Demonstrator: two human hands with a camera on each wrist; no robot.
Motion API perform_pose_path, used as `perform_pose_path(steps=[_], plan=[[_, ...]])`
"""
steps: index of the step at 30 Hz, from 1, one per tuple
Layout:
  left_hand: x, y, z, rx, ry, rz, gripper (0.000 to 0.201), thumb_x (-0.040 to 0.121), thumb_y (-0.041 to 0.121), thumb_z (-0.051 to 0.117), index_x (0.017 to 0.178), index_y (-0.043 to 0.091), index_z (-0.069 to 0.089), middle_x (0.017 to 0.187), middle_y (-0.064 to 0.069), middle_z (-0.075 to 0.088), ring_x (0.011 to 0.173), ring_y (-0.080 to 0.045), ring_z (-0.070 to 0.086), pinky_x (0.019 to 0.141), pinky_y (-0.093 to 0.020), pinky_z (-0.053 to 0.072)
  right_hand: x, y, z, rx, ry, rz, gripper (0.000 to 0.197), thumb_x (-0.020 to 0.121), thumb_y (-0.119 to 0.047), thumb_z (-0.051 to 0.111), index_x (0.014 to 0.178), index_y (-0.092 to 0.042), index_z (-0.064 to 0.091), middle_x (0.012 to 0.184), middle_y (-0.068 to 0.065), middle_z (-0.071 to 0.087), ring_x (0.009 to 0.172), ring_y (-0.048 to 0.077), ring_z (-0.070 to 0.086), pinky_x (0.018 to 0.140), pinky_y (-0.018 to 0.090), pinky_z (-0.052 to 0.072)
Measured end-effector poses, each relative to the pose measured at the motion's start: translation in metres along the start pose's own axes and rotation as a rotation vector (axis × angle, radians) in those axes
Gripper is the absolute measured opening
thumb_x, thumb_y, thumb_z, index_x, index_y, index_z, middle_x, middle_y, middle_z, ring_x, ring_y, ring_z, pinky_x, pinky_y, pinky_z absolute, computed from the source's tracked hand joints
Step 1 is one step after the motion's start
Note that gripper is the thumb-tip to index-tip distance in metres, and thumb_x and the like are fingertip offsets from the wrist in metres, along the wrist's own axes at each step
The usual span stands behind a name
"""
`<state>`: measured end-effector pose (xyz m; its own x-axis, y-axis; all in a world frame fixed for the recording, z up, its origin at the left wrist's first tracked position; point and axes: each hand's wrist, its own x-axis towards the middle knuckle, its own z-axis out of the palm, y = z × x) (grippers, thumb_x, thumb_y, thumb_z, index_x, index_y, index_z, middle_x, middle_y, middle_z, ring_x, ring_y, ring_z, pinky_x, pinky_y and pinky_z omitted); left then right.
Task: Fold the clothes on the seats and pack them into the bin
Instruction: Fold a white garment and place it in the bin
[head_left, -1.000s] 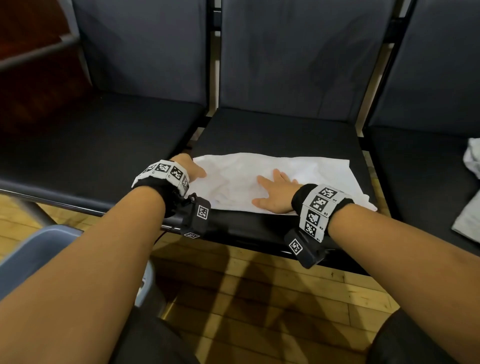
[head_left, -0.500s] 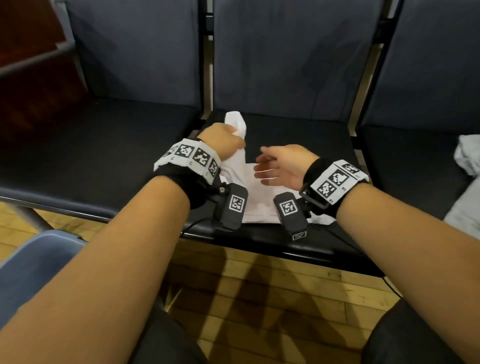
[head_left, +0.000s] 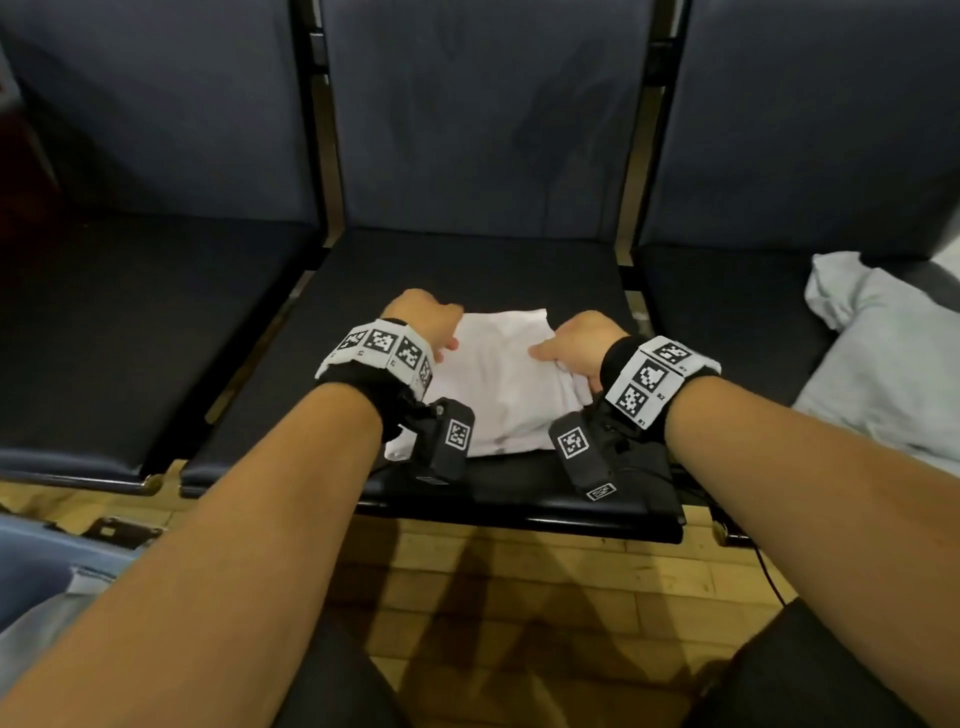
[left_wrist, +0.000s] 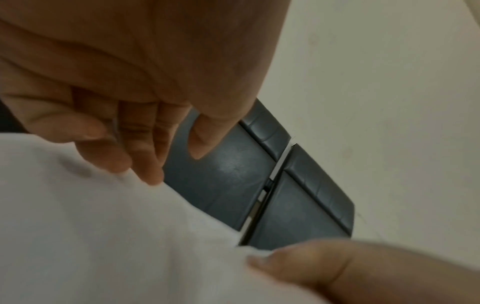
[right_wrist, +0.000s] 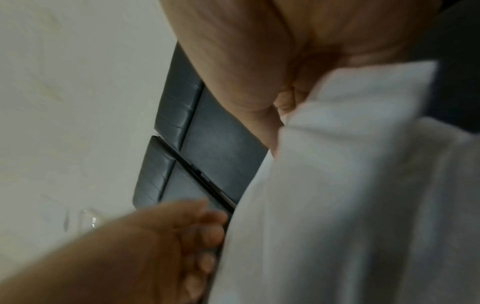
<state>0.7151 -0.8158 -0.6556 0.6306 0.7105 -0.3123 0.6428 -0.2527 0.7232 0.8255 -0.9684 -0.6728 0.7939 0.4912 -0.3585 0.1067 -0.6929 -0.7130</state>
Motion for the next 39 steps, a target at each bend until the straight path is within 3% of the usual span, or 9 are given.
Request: perform_pose_path(steps=[5, 11, 14, 19, 23, 25, 29, 31, 39], plan=[[0.010, -0.029, -0.010, 0.279, 0.067, -0.105, 0.046, 0.091, 0.034, 0.054, 0.124, 0.002, 0.056, 0.121, -0.017, 0.060, 0.103, -0.035, 0.058, 0.078, -0.033, 0.042, 0.001, 0.004, -0.009, 0.166, 0.040, 0.017, 0.034, 0.083, -0.013, 0.072, 0.110, 0.004, 0.062, 0.106, 0.018, 0.066, 0.099, 0.034, 0.065, 0.087, 0.044, 0.056], [0.013, -0.043, -0.005, 0.203, 0.066, -0.158, 0.060, 0.086, 0.048, 0.057, 0.131, 0.009, 0.050, 0.126, -0.014, 0.057, 0.106, -0.033, 0.056, 0.095, -0.040, 0.046, 0.002, 0.020, -0.009, -0.148, 0.110, 0.006, 0.022, 0.086, -0.019, 0.064, 0.072, -0.008, 0.052, 0.091, 0.014, 0.063, 0.091, 0.033, 0.064, 0.076, 0.035, 0.055], [0.014, -0.041, -0.002, 0.138, 0.063, -0.159, 0.072, 0.083, 0.054, 0.061, 0.136, 0.008, 0.046, 0.131, -0.013, 0.054, 0.110, -0.033, 0.055, 0.096, -0.040, 0.045, 0.006, 0.015, -0.006, 0.071, 0.084, 0.032, 0.033, 0.087, -0.034, 0.066, 0.084, -0.005, 0.050, 0.089, 0.013, 0.064, 0.088, 0.032, 0.066, 0.083, 0.043, 0.058], [0.013, -0.039, -0.003, 0.011, 0.012, -0.150, 0.067, 0.081, 0.058, 0.063, 0.126, 0.009, 0.055, 0.111, -0.007, 0.061, 0.092, -0.028, 0.059, 0.078, -0.034, 0.047, 0.003, 0.007, 0.003, 0.132, 0.003, 0.100, 0.046, 0.086, -0.047, 0.069, 0.103, -0.007, 0.055, 0.072, 0.007, 0.056, 0.065, 0.023, 0.056, 0.062, 0.031, 0.046], [0.011, -0.043, -0.012, -0.167, -0.060, -0.075, 0.044, 0.086, 0.050, 0.062, 0.116, 0.017, 0.059, 0.105, -0.002, 0.066, 0.087, -0.022, 0.063, 0.077, -0.035, 0.052, 0.005, 0.001, 0.008, 0.153, -0.087, 0.096, 0.045, 0.087, -0.039, 0.071, 0.115, -0.008, 0.056, 0.100, 0.010, 0.062, 0.083, 0.024, 0.059, 0.067, 0.030, 0.046], [0.011, -0.050, -0.022, -0.279, -0.076, -0.068, 0.056, 0.076, 0.057, 0.066, 0.120, 0.023, 0.058, 0.107, -0.002, 0.067, 0.095, -0.025, 0.065, 0.086, -0.039, 0.052, 0.003, -0.002, 0.015, 0.243, -0.086, 0.085, 0.039, 0.082, -0.033, 0.076, 0.106, -0.008, 0.058, 0.096, 0.009, 0.063, 0.081, 0.023, 0.062, 0.068, 0.032, 0.052], [0.028, -0.081, -0.051, -0.541, 0.016, -0.051, 0.081, 0.051, 0.064, 0.071, 0.125, 0.035, 0.056, 0.118, -0.002, 0.066, 0.105, -0.030, 0.065, 0.092, -0.053, 0.050, 0.000, -0.019, 0.028, 0.494, -0.035, -0.094, 0.042, 0.074, -0.033, 0.076, 0.104, -0.005, 0.069, 0.111, 0.017, 0.070, 0.102, 0.035, 0.067, 0.097, 0.051, 0.051], [0.013, -0.085, -0.072, -0.629, 0.046, -0.015, 0.073, 0.059, 0.062, 0.071, 0.125, 0.035, 0.056, 0.119, -0.001, 0.066, 0.106, -0.031, 0.064, 0.091, -0.057, 0.050, -0.011, -0.035, 0.031, 0.570, -0.039, -0.203, 0.033, 0.077, -0.031, 0.070, 0.091, -0.002, 0.065, 0.105, 0.020, 0.070, 0.101, 0.037, 0.067, 0.098, 0.055, 0.049], [-0.068, -0.140, -0.169, -0.881, 0.212, -0.005, 0.034, 0.089, 0.032, 0.062, 0.123, 0.025, 0.060, 0.110, -0.008, 0.072, 0.099, -0.032, 0.069, 0.084, -0.054, 0.054, -0.063, -0.125, 0.097, 0.437, -0.218, -0.495, 0.025, 0.091, -0.036, 0.058, 0.105, -0.017, 0.064, 0.105, 0.005, 0.071, 0.098, 0.024, 0.068, 0.092, 0.050, 0.053]])
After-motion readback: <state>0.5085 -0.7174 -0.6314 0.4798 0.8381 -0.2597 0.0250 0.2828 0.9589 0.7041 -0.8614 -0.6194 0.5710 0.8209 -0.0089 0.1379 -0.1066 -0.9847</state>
